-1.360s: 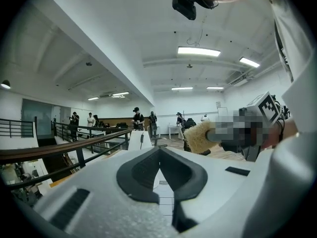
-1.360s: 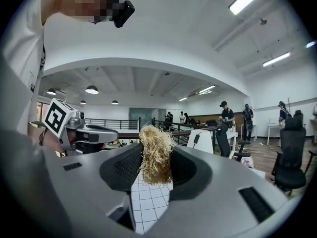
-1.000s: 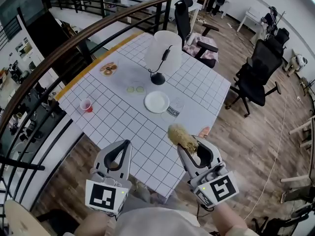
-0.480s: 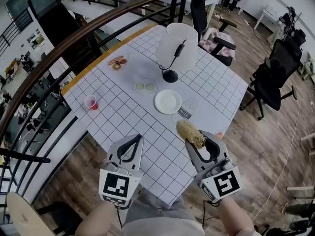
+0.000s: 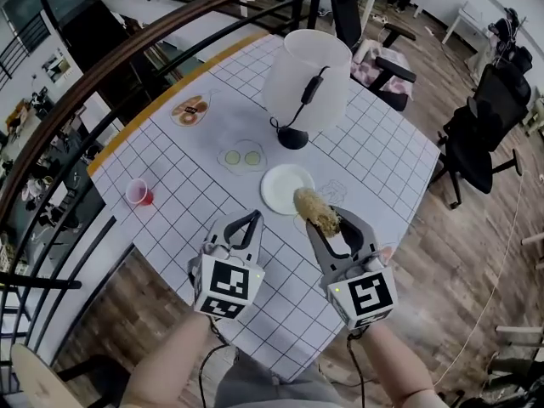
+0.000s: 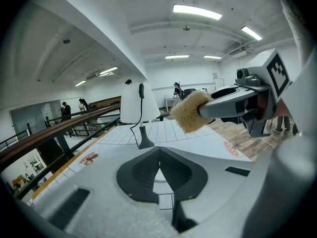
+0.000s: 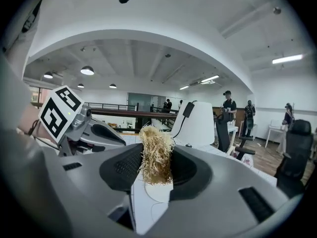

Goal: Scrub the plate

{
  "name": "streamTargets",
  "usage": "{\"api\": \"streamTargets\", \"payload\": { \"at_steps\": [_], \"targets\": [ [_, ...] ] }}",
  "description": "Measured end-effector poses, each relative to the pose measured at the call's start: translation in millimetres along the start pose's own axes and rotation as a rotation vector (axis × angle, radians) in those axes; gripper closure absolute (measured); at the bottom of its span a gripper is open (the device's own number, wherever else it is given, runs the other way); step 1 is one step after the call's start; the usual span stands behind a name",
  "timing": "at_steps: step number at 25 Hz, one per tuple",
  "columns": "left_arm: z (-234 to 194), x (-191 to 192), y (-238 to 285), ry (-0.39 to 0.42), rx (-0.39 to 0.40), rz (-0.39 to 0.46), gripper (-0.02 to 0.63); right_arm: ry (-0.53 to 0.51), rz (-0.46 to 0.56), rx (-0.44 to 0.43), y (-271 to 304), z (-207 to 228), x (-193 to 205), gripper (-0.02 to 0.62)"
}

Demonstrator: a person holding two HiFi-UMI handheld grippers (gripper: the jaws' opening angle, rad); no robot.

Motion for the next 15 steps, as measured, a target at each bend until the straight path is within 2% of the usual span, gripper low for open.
{"api": "streamTargets", "payload": {
  "at_steps": [2, 10, 15],
  "targets": [
    [-5.0, 15.4, 17.7, -0.027, 0.010, -0.023, 0.592, -0.011, -0.008, 0.007, 18.8, 6.6, 15.0, 0.443],
    [-12.6, 76.8, 77.6, -0.131, 0.049, -0.083, 0.592, 0.080, -0.026, 0.006, 76.0, 20.6, 68.7, 0.443],
    [-14.0, 105.7, 101.3, -0.144, 0.058, -0.132, 0.592, 0.103, -0.048, -0.029, 106.1, 18.3, 96.1, 0.443]
  ]
}}
Point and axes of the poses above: the fingertips, and each gripper's own axes: y forward along the fingers, z to its right, x out of its underside, the point moved 5 cm from there along -y, backward along the fingers, and after that the axes turned 10 degrees about z, right-handed, at the moved point
